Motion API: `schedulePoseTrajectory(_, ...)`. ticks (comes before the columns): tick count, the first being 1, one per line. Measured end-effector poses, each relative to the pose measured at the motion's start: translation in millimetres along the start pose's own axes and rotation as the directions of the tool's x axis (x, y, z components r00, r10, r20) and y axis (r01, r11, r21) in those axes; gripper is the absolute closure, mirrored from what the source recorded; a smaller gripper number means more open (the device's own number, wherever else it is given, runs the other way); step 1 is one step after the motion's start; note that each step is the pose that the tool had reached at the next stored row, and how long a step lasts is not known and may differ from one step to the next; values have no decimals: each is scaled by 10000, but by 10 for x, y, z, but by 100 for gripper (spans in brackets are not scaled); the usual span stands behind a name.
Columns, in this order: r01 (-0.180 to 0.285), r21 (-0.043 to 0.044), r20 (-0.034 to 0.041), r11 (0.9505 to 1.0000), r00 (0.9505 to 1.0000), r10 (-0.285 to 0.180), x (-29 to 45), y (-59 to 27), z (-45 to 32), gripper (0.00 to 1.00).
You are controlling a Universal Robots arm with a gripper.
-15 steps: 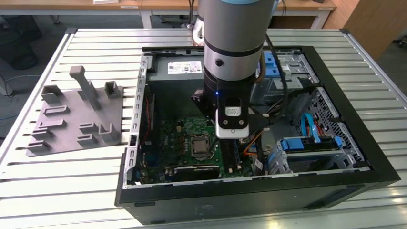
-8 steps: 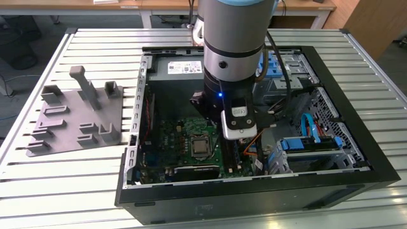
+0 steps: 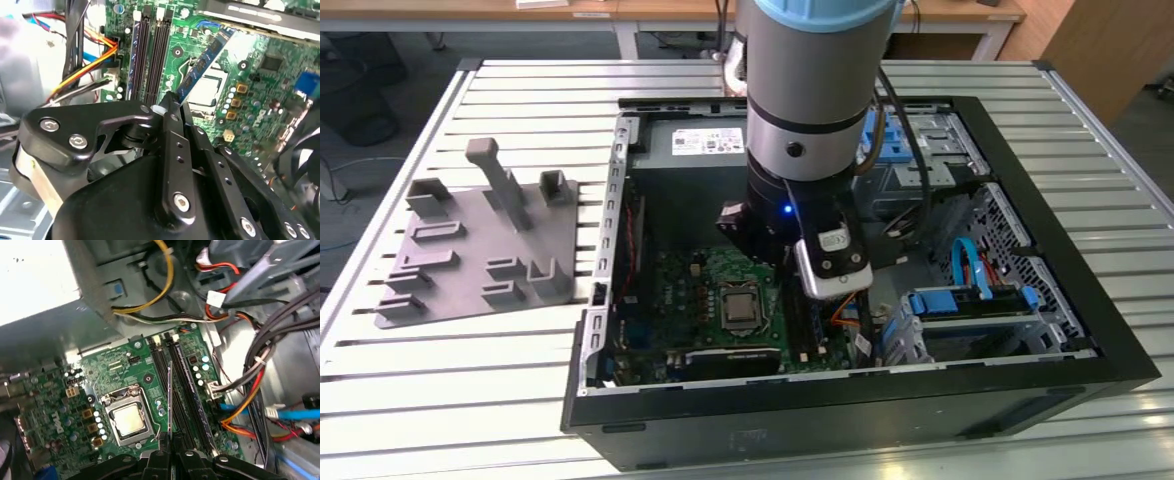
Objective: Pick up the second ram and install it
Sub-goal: 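Press down the second ram until it locks into place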
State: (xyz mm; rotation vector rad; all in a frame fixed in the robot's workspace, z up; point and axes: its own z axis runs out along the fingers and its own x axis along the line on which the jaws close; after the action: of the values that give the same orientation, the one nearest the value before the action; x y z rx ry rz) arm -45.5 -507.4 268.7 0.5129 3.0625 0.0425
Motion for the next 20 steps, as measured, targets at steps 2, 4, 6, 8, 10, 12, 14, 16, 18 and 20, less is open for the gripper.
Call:
schedulePoseTrajectory(2,361,-14,-8,9993,9993,-361,0,-1,31,86)
schedulePoseTrajectory(4,733,-25,-23,9973,9973,-734,2,-2,61,86)
schedulePoseTrajectory(6,968,-33,-29,9953,9953,-968,2,-1,86,86)
schedulePoseTrajectory(8,977,-31,-31,9952,9952,-977,3,-1,85,86)
schedulePoseTrajectory(10,1001,-31,-31,9950,9950,-1001,2,0,82,86)
schedulePoseTrajectory(12,1019,-35,-32,9948,9948,-1019,2,8,80,86)
schedulePoseTrajectory(14,1024,-34,-32,9947,9947,-1024,3,31,80,86)
schedulePoseTrajectory(16,1032,-41,-36,9946,9946,-1032,9,68,81,86)
schedulePoseTrajectory(18,1057,-73,-52,9944,9944,-1057,14,95,85,86)
schedulePoseTrajectory(20,1086,-138,-73,9940,9940,-1088,19,113,92,86)
